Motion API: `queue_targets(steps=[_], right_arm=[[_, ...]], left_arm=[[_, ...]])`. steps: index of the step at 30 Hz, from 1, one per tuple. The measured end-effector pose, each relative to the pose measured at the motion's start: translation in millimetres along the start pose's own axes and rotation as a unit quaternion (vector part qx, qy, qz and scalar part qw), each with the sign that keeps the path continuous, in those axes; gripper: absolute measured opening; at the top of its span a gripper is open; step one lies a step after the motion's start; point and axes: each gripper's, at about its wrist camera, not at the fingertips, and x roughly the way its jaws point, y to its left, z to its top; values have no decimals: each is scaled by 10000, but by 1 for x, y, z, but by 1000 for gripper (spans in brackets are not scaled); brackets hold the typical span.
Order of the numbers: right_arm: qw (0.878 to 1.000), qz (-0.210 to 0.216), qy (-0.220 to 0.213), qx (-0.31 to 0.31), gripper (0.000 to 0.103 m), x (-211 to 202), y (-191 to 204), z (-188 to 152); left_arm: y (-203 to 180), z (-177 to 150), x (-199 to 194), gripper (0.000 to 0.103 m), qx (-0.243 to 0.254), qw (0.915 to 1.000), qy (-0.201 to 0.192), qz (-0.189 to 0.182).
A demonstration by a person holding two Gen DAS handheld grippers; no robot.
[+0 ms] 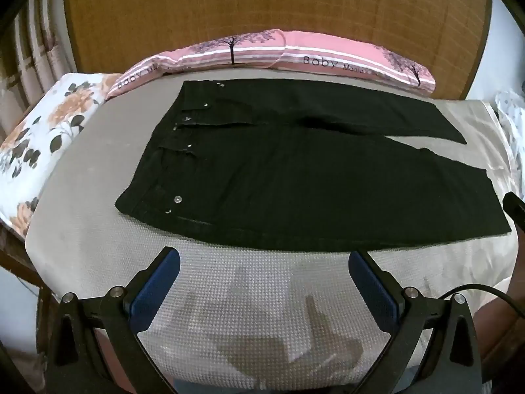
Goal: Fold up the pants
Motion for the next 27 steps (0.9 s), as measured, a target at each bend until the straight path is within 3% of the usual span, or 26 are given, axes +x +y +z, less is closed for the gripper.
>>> queue_targets(steps=[19, 27], right_arm=[[10000, -5, 22, -69, 103, 7, 8, -4], [10000, -8, 39, -64, 103, 7, 9, -3]], left_arm=[[-1, 3, -9, 102, 185, 9990, -394, 89], [-4, 2, -7, 102, 208, 9993, -301, 107]])
